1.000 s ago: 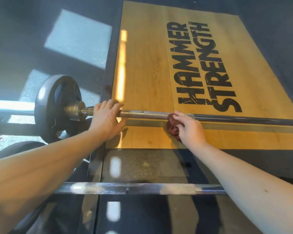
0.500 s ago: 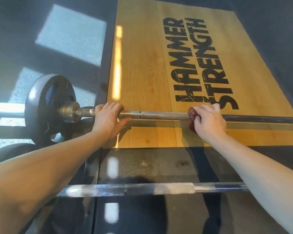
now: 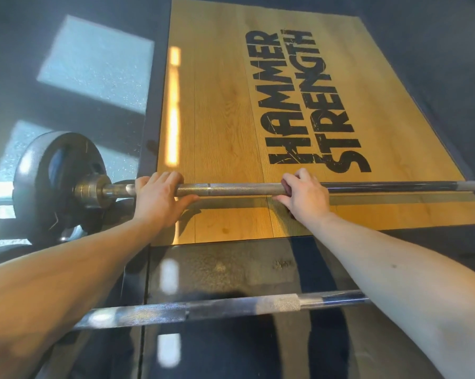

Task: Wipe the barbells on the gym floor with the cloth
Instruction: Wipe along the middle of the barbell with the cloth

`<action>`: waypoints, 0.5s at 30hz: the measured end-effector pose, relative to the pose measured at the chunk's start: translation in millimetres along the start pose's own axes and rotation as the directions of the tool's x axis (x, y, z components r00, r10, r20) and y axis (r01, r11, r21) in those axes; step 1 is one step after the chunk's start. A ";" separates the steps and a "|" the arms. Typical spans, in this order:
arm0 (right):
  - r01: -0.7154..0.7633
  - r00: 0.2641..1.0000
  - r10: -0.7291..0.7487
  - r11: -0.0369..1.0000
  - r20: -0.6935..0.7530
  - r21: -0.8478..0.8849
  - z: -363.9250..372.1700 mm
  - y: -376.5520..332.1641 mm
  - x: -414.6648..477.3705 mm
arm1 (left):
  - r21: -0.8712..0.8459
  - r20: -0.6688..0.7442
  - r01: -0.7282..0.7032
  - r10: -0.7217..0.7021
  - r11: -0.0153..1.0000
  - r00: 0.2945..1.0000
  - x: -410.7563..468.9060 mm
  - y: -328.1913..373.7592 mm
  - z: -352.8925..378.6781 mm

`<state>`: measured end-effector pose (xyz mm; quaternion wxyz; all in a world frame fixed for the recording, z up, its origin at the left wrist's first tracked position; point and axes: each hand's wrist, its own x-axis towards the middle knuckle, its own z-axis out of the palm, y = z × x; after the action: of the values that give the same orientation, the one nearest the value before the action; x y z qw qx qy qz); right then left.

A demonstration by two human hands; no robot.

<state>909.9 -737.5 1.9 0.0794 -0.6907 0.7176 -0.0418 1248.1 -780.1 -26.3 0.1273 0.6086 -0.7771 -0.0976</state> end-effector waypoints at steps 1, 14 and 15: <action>0.014 1.000 -0.014 1.000 0.021 -0.005 -2.0 1.7 2.0 | 0.006 0.019 0.007 -0.007 1.000 1.000 1.8 1.1 -1.9; -0.078 0.839 0.068 0.997 0.539 -0.003 -42.5 2.4 50.2 | -0.170 0.607 0.253 -0.101 0.952 0.788 47.8 -2.3 -33.0; -0.089 0.830 0.068 0.996 0.553 0.012 -42.5 2.6 49.9 | -0.194 0.633 0.268 -0.089 0.944 0.769 49.5 -2.1 -34.0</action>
<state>898.3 -789.3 40.5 0.2975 -0.6417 0.6910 0.1490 1249.5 -828.6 9.2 -0.0604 0.5914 -0.6928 -0.4082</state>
